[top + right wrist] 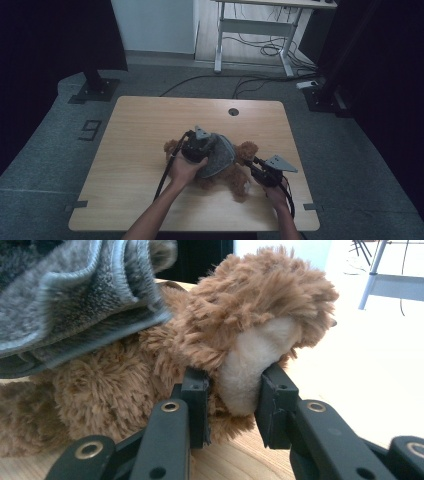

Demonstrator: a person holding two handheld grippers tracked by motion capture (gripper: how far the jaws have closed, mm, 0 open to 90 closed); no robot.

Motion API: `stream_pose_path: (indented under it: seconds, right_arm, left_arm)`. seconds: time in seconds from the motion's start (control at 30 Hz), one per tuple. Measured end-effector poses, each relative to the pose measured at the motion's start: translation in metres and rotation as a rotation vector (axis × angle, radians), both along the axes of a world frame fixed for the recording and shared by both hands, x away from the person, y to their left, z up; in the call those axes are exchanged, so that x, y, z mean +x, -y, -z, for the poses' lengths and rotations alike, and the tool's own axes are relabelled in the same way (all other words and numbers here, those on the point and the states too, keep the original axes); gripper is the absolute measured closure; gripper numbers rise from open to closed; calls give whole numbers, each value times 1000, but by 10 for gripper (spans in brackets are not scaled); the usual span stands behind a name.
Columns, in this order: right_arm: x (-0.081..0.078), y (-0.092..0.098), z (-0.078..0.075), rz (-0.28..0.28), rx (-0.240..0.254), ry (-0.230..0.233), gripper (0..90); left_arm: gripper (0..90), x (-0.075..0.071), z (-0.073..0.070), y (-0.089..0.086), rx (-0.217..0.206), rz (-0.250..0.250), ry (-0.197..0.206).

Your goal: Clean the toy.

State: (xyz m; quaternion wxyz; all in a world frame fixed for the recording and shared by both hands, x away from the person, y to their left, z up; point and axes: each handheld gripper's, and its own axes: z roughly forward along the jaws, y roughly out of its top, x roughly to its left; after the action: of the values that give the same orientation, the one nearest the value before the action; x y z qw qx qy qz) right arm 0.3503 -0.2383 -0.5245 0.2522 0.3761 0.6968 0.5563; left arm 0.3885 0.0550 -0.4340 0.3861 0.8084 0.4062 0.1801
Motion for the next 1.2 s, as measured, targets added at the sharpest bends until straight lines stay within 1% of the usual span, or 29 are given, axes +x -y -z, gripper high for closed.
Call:
stream_pose_path:
  seconds: [0.03,0.07,0.13,0.23,0.3,0.47,0.5,0.53,0.6,0.63,0.73,0.77,0.8,0.83,0.9,0.93,0.97,1.0,1.07,1.1,1.13,1.2]
  right_arm:
    - [0,1,0,1,2,-2,695]
    - [0,1,0,1,3,-3,695]
    - [0,2,0,-5,1,-3,694]
    - [1,1,1,-6,0,-1,694]
    - [1,1,1,-5,1,0,694]
    - [0,1,1,-3,0,-1,694]
    - [0,1,1,-2,0,-1,694]
    - [0,1,0,-2,0,-1,694]
    - [1,1,0,-2,3,0,694]
    - [1,1,0,-3,3,1,694]
    - [1,0,0,-2,3,1,694]
    - [1,0,0,-2,5,1,694]
    - [1,0,0,-2,4,3,694]
    - [0,0,-1,-4,5,4,694]
    - [0,0,-1,-4,7,6,694]
    - [0,0,-2,-7,7,9,694]
    - [0,0,-2,-7,8,11,695]
    - [0,-1,-2,-7,9,14,695]
    - [0,-1,-3,-8,10,16,696]
    - [0,-1,-3,-9,9,19,697]
    - [0,-1,-3,-7,9,22,698]
    - [-1,-2,-4,-6,6,25,701]
  left_arm:
    - [801,1,1,-8,-3,-14,-4]
    - [801,2,1,-16,-15,-23,-10]
    - [801,3,2,-33,-60,-32,-14]
    - [801,2,0,-53,-95,-54,-14]
    - [801,-1,-1,-63,-90,-68,-5]
    - [800,-7,-7,-77,-74,-92,15]
    - [800,-8,-8,-80,-75,-98,25]
    - [800,-10,-12,-81,-86,-106,37]
    - [800,-13,-19,-81,-99,-100,51]
    - [800,-15,-26,-78,-108,-92,67]
    - [800,-19,-44,-64,-140,-53,93]
    - [800,-20,-50,-57,-144,-34,102]
    - [800,-20,-56,-46,-147,-13,113]
    - [800,-21,-59,-39,-151,-1,118]
    - [799,-20,-66,-16,-150,41,119]
    - [799,-19,-68,-9,-149,53,116]
    - [799,-18,-70,4,-144,73,112]
    - [799,-17,-70,11,-144,81,109]
    - [799,-12,-68,31,-148,104,84]
    - [798,-10,-65,40,-142,111,76]
    - [798,-8,-61,49,-128,117,73]
    - [796,-5,-52,67,-70,125,81]
